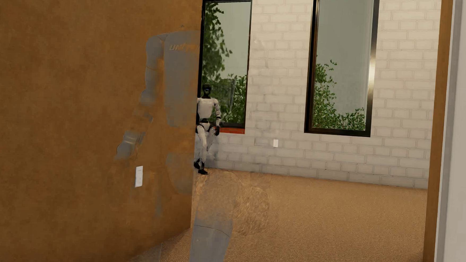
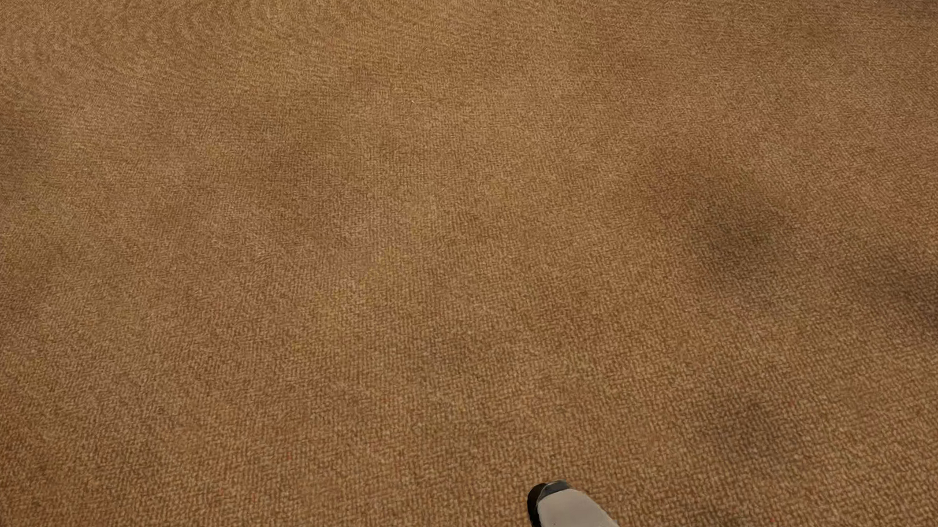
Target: Circle the corner
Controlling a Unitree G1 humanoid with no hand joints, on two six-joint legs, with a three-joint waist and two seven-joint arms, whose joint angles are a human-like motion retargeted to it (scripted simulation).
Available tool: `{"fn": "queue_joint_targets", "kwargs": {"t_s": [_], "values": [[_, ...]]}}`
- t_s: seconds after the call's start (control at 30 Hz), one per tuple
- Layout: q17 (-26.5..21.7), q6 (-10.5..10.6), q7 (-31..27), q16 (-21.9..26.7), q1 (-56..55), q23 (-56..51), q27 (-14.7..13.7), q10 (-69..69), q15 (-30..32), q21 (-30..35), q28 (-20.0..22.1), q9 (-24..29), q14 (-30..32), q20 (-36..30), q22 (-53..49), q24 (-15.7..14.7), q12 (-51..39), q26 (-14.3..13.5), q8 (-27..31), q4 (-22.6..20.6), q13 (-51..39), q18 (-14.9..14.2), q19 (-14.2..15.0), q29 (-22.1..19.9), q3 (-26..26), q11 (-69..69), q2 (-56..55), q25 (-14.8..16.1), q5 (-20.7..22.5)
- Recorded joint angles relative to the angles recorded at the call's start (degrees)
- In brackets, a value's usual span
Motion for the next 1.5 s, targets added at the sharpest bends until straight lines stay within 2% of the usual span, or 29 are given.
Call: {"fn": "queue_joint_targets", "kwargs": {"t_s": [0.1,0.13,0.2,0.3,0.37,0.43,0.47,0.53,0.57,0.63,0.67,0.7,0.73,0.77,0.83,0.93,1.03,1.07,1.1,1.13,1.2,1.23,1.27,1.3,1.33,1.37,1.4,1.47,1.5], "values": [[0.1,1.2,0.0,-0.8,1.4,1.9,0.0,4.6,-1.9,-2.0,0.0,-1.3,10.4,-0.1,5.1,0.0,2.6,0.0,0.0,2.1,0.8,0.0,0.0,0.0,-3.0,9.6,-1.9,0.0,0.2],[0.1,2.5,0.0,-1.3,0.6,3.1,0.0,10.0,-3.6,-1.0,0.0,-1.2,18.9,-1.2,8.1,0.0,3.1,0.0,0.0,4.0,0.5,0.0,0.0,0.0,-2.7,12.8,-0.1,0.0,1.9],[0.7,1.1,0.0,-1.7,-8.3,3.1,0.0,30.2,-8.0,-1.1,0.0,-1.3,36.1,-2.5,13.1,0.0,5.1,0.0,0.0,4.2,-0.4,0.0,0.0,0.0,0.3,13.9,5.4,0.0,4.1],[0.8,-0.7,0.0,-1.4,-26.7,-2.7,0.0,54.9,-12.1,-1.2,0.0,0.2,34.6,-0.6,13.2,0.0,9.3,0.0,0.0,3.6,-2.0,0.0,0.0,0.0,8.2,9.1,18.8,0.0,6.3],[0.5,-2.5,0.0,-0.9,-37.2,-7.1,0.0,45.3,-11.0,-3.4,0.0,1.3,36.5,-2.6,14.5,0.0,9.9,0.0,0.0,2.0,-3.3,0.0,0.0,0.0,14.4,1.1,29.4,0.0,6.3],[-0.4,-3.8,0.0,-0.2,-43.6,-11.3,0.0,23.9,-12.2,-3.7,0.0,1.2,43.6,-1.5,13.4,0.0,12.2,0.0,0.0,2.0,-4.2,0.0,0.0,0.0,19.7,-5.8,39.7,0.0,5.5],[-1.1,-4.0,0.0,-0.2,-46.2,-13.4,0.0,14.1,-13.5,-4.2,0.0,0.6,40.6,-1.3,13.1,0.0,12.5,0.0,0.0,2.3,-5.0,0.0,0.0,0.0,21.8,-8.0,43.7,0.0,5.2],[-2.2,-4.3,0.0,0.2,-49.8,-15.4,0.0,4.6,-16.5,-4.3,0.0,0.0,19.3,-1.4,12.4,0.0,13.4,0.0,0.0,3.1,-7.0,0.0,0.0,0.0,24.6,-9.2,50.6,0.0,4.4],[-2.1,-4.6,0.0,0.0,-50.4,-15.6,0.0,7.0,-16.3,-5.0,0.0,-0.2,19.1,-0.4,12.5,0.0,13.2,0.0,0.0,5.0,-8.5,0.0,0.0,0.0,25.8,-8.6,51.2,0.0,4.5],[-1.4,-5.3,0.0,-0.3,-54.7,-13.8,0.0,11.7,-10.3,-7.0,0.0,-0.5,40.4,-0.9,13.5,0.0,13.6,0.0,0.0,3.6,-7.5,0.0,0.0,0.0,28.9,-3.4,53.5,0.0,2.2],[-0.2,-7.3,0.0,-0.5,-54.8,-11.6,0.0,16.2,-1.4,-7.4,0.0,-1.2,45.6,-1.0,15.0,0.0,13.8,0.0,0.0,1.3,-6.9,0.0,0.0,0.0,27.7,2.8,52.3,0.0,-0.2],[0.0,-7.4,0.0,-0.6,-52.6,-9.4,0.0,18.9,7.8,-6.8,0.0,-1.7,45.3,-2.4,16.1,0.0,13.2,0.0,0.0,-0.8,-5.6,0.0,0.0,0.0,25.3,12.6,49.1,0.0,-0.4],[-0.3,-7.4,0.0,-0.9,-49.9,-8.2,0.0,19.8,12.0,-4.9,0.0,-2.2,43.7,-2.6,16.4,0.0,12.5,0.0,0.0,-3.4,-4.8,0.0,0.0,0.0,23.2,24.4,42.6,0.0,-1.5],[0.0,-8.0,0.0,-1.9,-45.6,-8.8,0.0,18.9,7.1,-5.8,0.0,-2.5,39.9,1.2,17.2,0.0,12.0,0.0,0.0,-5.5,-3.1,0.0,0.0,0.0,21.1,35.0,36.2,0.0,-3.0],[-0.1,-5.5,0.0,-1.3,-32.3,-7.0,0.0,13.0,-5.7,-3.9,0.0,-1.3,31.0,1.4,16.0,0.0,9.6,0.0,0.0,-5.3,-2.0,0.0,0.0,0.0,15.2,40.2,26.0,0.0,-0.9],[-0.9,-1.8,0.0,1.4,-14.9,-6.3,0.0,4.2,-6.8,-4.7,0.0,-0.7,17.7,2.1,7.1,0.0,7.2,0.0,0.0,-2.1,0.3,0.0,0.0,0.0,5.2,21.2,15.1,0.0,0.0],[-0.7,-1.8,0.0,3.2,-4.2,-5.7,0.0,1.1,-1.2,-5.4,0.0,-2.3,6.7,5.9,1.9,0.0,3.2,0.0,0.0,-0.6,1.7,0.0,0.0,0.0,1.1,-6.0,8.7,0.0,-1.8],[-0.7,-2.0,0.0,3.3,-1.7,-4.9,0.0,1.2,14.5,-5.0,0.0,-3.1,6.1,5.9,1.9,0.0,1.8,0.0,0.0,-0.1,1.9,0.0,0.0,0.0,0.1,-27.8,7.5,0.0,-3.2],[-0.7,-1.6,0.0,3.1,1.0,-4.4,0.0,2.1,2.2,-5.3,0.0,-2.8,7.8,7.4,1.7,0.0,1.4,0.0,0.0,1.9,2.3,0.0,0.0,0.0,-1.6,-9.0,6.3,0.0,-3.7],[-0.3,-1.3,0.0,2.7,3.3,-3.3,0.0,4.2,-4.0,-4.8,0.0,-2.7,11.4,9.6,0.8,0.0,2.1,0.0,0.0,4.1,2.5,0.0,0.0,0.0,-2.6,-2.7,4.8,0.0,-3.3],[0.1,1.1,0.0,-0.2,1.4,1.0,0.0,17.1,0.3,-3.8,0.0,-4.6,30.6,9.5,5.7,0.0,4.8,0.0,0.0,8.0,3.0,0.0,0.0,0.0,-2.5,9.8,2.8,0.0,0.1],[0.4,1.2,0.0,-0.8,-2.6,2.5,0.0,28.8,-2.6,-4.3,0.0,-4.0,40.3,10.1,8.5,0.0,6.1,0.0,0.0,8.4,2.4,0.0,0.0,0.0,-1.2,13.0,5.9,0.0,2.1],[0.7,2.0,0.0,-0.9,-9.8,0.7,0.0,43.8,-5.7,-5.9,0.0,-2.8,43.3,9.3,9.4,0.0,7.3,0.0,0.0,9.5,2.4,0.0,0.0,0.0,-0.3,12.6,9.9,0.0,6.4],[0.7,1.7,0.0,-1.3,-15.3,-0.4,0.0,53.1,-7.3,-5.8,0.0,-1.8,38.1,5.6,12.1,0.0,6.8,0.0,0.0,8.4,2.3,0.0,0.0,0.0,2.6,10.0,16.2,0.0,8.1],[0.9,0.1,0.0,-2.7,-21.7,-2.2,0.0,57.7,-7.7,-6.0,0.0,-1.4,33.5,7.3,13.8,0.0,7.6,0.0,0.0,5.8,1.3,0.0,0.0,0.0,6.0,7.4,21.4,0.0,7.9],[0.4,-1.1,0.0,-1.6,-27.8,-5.3,0.0,56.2,-7.9,-5.8,0.0,-1.3,33.6,4.7,11.0,0.0,9.7,0.0,0.0,3.9,1.0,0.0,0.0,0.0,9.7,3.5,27.2,0.0,8.0],[0.0,-1.9,0.0,-3.7,-32.0,-7.8,0.0,48.1,-7.9,-6.8,0.0,-1.0,36.3,7.3,15.4,0.0,10.7,0.0,0.0,2.8,0.8,0.0,0.0,0.0,13.4,-0.7,33.4,0.0,8.0],[-0.4,-4.0,0.0,-2.3,-39.3,-13.3,0.0,25.7,-9.4,-8.0,0.0,-0.8,42.8,3.0,15.2,0.0,13.4,0.0,0.0,1.1,-0.5,0.0,0.0,0.0,18.6,-6.1,43.4,0.0,5.9],[-1.0,-3.6,0.0,-2.2,-42.6,-15.0,0.0,15.0,-11.1,-8.6,0.0,-1.4,39.7,2.8,15.1,0.0,14.3,0.0,0.0,2.3,-2.1,0.0,0.0,0.0,20.1,-7.5,46.8,0.0,6.2]]}}
